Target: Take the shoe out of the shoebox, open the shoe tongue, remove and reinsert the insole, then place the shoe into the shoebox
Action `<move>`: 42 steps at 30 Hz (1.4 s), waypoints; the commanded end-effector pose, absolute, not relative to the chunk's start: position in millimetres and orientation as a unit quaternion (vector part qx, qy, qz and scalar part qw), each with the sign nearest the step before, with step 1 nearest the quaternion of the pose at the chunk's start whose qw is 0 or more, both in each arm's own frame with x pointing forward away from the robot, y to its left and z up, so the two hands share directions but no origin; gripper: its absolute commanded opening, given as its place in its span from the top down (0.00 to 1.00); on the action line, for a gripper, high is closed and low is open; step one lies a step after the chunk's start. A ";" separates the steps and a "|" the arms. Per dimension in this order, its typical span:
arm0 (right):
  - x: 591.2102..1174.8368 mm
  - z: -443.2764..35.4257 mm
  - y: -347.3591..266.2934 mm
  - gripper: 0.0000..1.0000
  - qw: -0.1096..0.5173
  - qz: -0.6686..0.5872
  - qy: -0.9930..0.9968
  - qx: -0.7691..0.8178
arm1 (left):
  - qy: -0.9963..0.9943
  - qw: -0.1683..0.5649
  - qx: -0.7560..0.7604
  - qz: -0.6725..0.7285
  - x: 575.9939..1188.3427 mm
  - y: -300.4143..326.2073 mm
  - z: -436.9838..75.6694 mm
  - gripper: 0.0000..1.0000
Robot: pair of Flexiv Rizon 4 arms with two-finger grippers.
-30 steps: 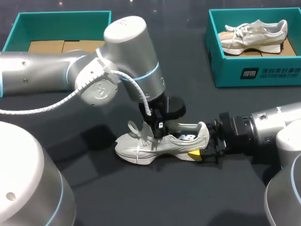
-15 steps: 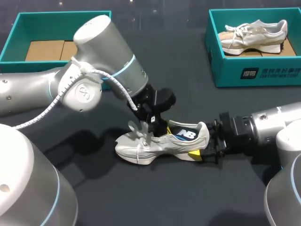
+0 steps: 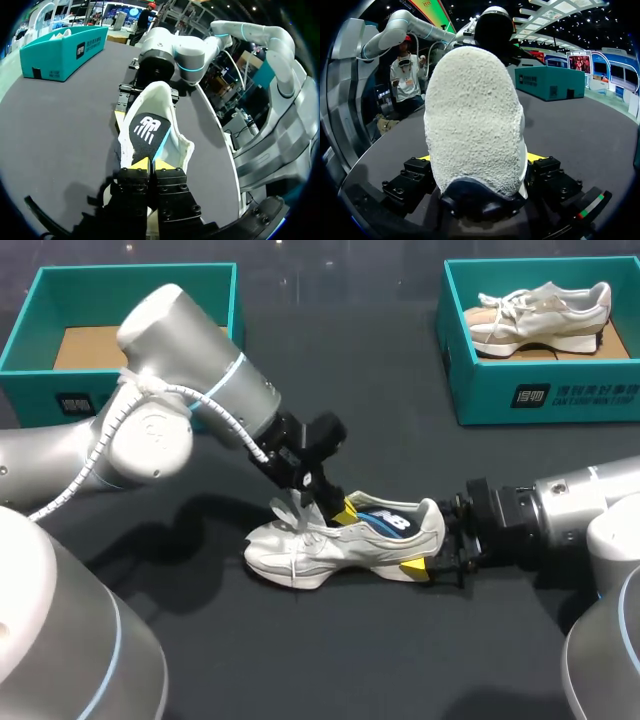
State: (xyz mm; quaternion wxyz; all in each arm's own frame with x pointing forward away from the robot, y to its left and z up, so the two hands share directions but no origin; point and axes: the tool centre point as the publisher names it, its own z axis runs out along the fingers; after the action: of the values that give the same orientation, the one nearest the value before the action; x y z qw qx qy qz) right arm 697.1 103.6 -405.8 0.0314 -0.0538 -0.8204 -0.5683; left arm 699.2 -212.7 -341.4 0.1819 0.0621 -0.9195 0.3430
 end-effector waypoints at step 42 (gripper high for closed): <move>697.1 -407.4 104.8 1.00 0.031 -0.566 -0.822 -0.054 | -0.974 -0.053 0.012 0.218 692.3 -259.6 -339.2 0.57</move>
State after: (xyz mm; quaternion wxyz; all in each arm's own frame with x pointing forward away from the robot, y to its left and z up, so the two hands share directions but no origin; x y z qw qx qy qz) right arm 697.6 103.4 -406.2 0.0309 -0.0536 -0.8206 -0.5682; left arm 694.5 -255.3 -339.4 -0.0358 0.0045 -0.9678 0.2492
